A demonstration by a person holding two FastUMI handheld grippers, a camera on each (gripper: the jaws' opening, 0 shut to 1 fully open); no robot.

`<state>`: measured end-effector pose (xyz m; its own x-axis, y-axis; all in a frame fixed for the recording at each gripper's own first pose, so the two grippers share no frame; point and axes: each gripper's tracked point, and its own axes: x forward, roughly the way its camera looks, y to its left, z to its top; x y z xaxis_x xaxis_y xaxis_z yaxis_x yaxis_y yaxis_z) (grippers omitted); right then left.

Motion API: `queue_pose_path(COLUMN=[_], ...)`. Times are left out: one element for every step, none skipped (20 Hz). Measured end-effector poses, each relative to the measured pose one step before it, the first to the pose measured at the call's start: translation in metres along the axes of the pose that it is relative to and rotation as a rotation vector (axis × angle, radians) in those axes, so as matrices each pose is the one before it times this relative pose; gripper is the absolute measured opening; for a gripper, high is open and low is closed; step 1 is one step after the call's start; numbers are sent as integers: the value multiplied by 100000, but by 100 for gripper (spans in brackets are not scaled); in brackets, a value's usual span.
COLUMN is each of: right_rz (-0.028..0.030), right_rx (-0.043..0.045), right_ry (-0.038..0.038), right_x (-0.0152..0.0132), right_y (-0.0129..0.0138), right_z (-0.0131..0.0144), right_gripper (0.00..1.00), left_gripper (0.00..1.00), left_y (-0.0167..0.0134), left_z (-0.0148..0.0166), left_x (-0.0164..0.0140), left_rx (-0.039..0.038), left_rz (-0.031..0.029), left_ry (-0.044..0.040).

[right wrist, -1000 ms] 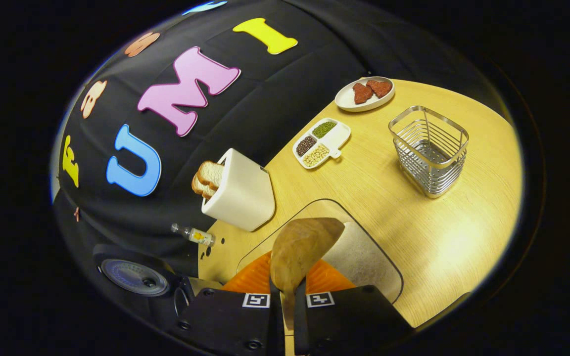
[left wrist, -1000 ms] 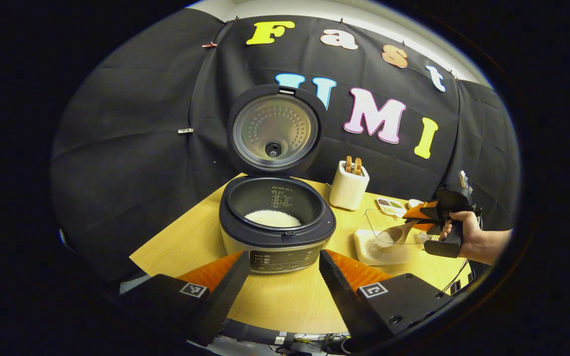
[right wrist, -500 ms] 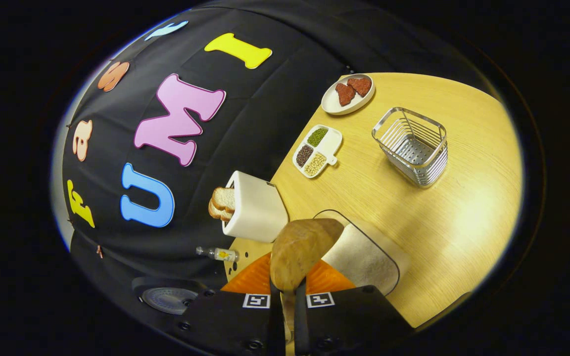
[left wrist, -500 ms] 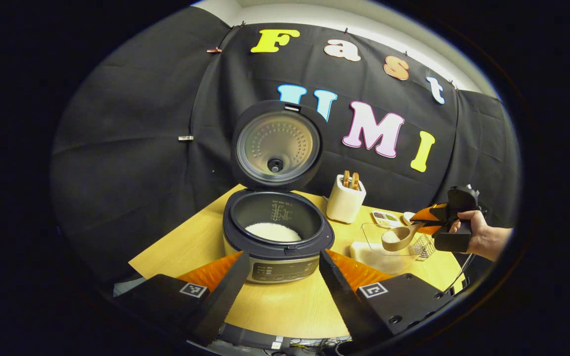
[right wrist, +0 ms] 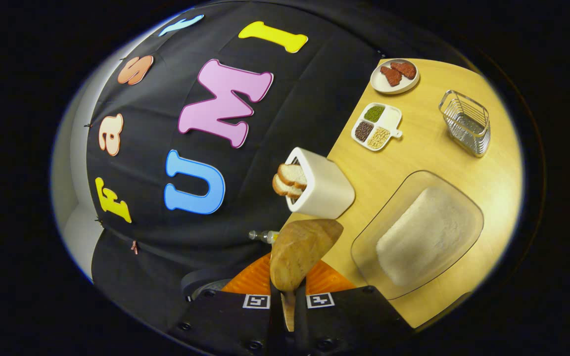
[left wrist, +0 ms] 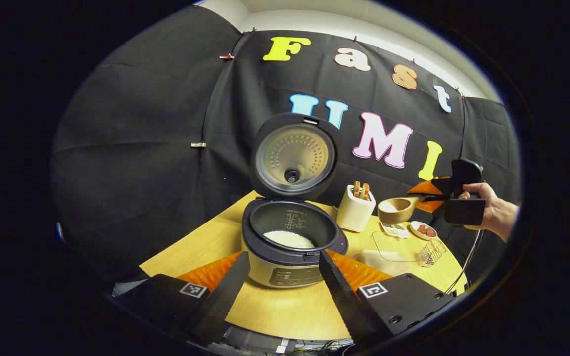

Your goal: Close the left gripper, press the button to open the rice cooker; take a wooden spoon from the chopstick holder with the right hand, scoop a spoonful of rice and pour it into the rice cooker, then put the wooden spoon back into the chopstick holder.

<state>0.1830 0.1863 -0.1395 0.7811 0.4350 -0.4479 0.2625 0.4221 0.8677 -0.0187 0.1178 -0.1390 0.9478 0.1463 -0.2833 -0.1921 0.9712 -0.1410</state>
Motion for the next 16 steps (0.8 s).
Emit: queue_pose_path(right_rz=[1252, 1097, 785, 616, 743, 525, 347, -304, -393, 228, 447, 604, 961, 990, 873, 926], right_rx=[-180, -818, -1354, -1895, -2727, -3494, -4134, -4096, -4237, -4785, -5123, -5815, -6393, -7069, -7454, -8028], right_ry=[1777, 1638, 1613, 1282, 1184, 1401, 1152, 867, 339, 241, 163, 242, 12, -782, -1455, -1080], right_x=[353, 453, 680, 519, 711, 784, 773, 647, 653, 805, 788, 480, 577, 535, 225, 154], right_y=[935, 900, 680, 743, 609, 577, 472, 523, 536, 554, 537, 669, 581, 777, 637, 732], right_z=[-1099, -1216, -1246, -1258, -1219, -1373, -1173, -1105, -1009, -971, -812, -799, -632, -398, -436, -481], right_gripper=[12, 12, 12, 12, 12, 12, 12, 12, 12, 12, 12, 12, 12, 12, 12, 12], left_gripper=[95, 95, 95, 95, 95, 95, 95, 95, 95, 95, 95, 95, 95, 95, 95, 95], left_y=[615, 629, 712, 782, 829, 619, 485, 619, 583, 424, 415, 517, 377, 5, 16, 139], left_z=[-42, 81, 33, 85, -21, -79, -392, -380, -322, -246, -185, 70, 72, -87, 67, -170], left_x=[-290, -141, -147, -293, -122, -122, 36, -26, 119, 87, 56, 86, 23, -143, 26, 126], left_rx=[-665, -392, -110, 182, 140, -251, -400, -540, -735, -904, -650, -139, 4, 103, 252, 302], left_rz=[1020, 1215, 1309, 1909, 1850, 939, 906, 928, 843, 564, 785, 1251, 563, 137, 106, 93], left_ry=[-183, -278, -308, -515, -796, 53, 734, 927, 900, 652, 425, 27, -145, -68, 63, 286])
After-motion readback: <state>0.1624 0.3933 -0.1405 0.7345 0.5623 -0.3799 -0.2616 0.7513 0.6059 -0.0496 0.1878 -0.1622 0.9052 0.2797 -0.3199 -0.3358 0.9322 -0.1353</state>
